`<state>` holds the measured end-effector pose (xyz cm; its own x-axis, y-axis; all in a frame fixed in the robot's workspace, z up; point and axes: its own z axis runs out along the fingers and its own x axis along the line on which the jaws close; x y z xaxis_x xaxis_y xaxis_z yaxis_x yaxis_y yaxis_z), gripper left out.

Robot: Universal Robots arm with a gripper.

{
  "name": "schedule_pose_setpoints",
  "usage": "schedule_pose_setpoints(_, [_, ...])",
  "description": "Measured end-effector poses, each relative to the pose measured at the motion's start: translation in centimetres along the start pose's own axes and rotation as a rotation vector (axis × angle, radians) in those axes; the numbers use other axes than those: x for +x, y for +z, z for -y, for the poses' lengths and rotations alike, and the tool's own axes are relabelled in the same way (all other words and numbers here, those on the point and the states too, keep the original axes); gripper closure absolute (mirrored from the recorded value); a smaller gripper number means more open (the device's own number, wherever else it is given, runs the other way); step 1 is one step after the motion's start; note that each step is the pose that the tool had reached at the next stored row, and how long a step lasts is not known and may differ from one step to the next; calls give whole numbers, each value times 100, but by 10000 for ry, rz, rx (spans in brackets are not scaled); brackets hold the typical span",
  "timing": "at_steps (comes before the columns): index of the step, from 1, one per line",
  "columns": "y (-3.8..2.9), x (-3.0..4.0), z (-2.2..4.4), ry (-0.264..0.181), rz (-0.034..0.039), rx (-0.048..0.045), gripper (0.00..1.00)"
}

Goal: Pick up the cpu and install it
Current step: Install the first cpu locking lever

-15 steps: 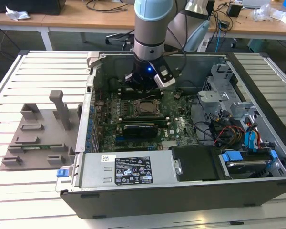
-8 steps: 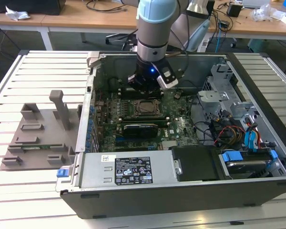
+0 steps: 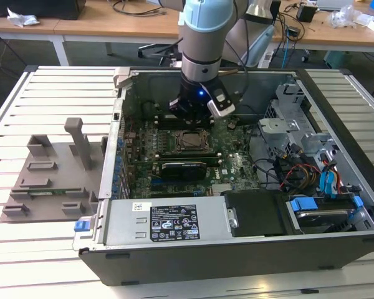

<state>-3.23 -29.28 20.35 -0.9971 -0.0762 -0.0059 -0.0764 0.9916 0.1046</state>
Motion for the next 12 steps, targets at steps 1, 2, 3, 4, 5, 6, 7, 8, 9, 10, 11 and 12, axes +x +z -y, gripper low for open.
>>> schedule_pose_setpoints(1, [4, -8, 2, 0, -4, 11, 89])
schedule_pose_setpoints(2, [7, -13, 2, 0, -5, 17, 89])
schedule_pose_setpoints(3, [10, -18, 3, 0, -5, 19, 89])
schedule_pose_setpoints(4, [14, -24, 3, 0, 0, 20, 89])
schedule_pose_setpoints(5, [15, -27, 4, -1, -2, 26, 89])
schedule_pose_setpoints(6, [16, -29, 5, -1, -3, 28, 89])
schedule_pose_setpoints(7, [16, -30, 5, 1, -2, 30, 89])
schedule_pose_setpoints(8, [16, -30, 6, 1, -3, 33, 89])
schedule_pose_setpoints(9, [16, -30, 6, 1, -3, 34, 89])
schedule_pose_setpoints(10, [17, -31, 5, 1, -2, 33, 89])
schedule_pose_setpoints(11, [17, -31, 6, 0, -3, 33, 89])
schedule_pose_setpoints(12, [17, -31, 6, 0, -1, 33, 89])
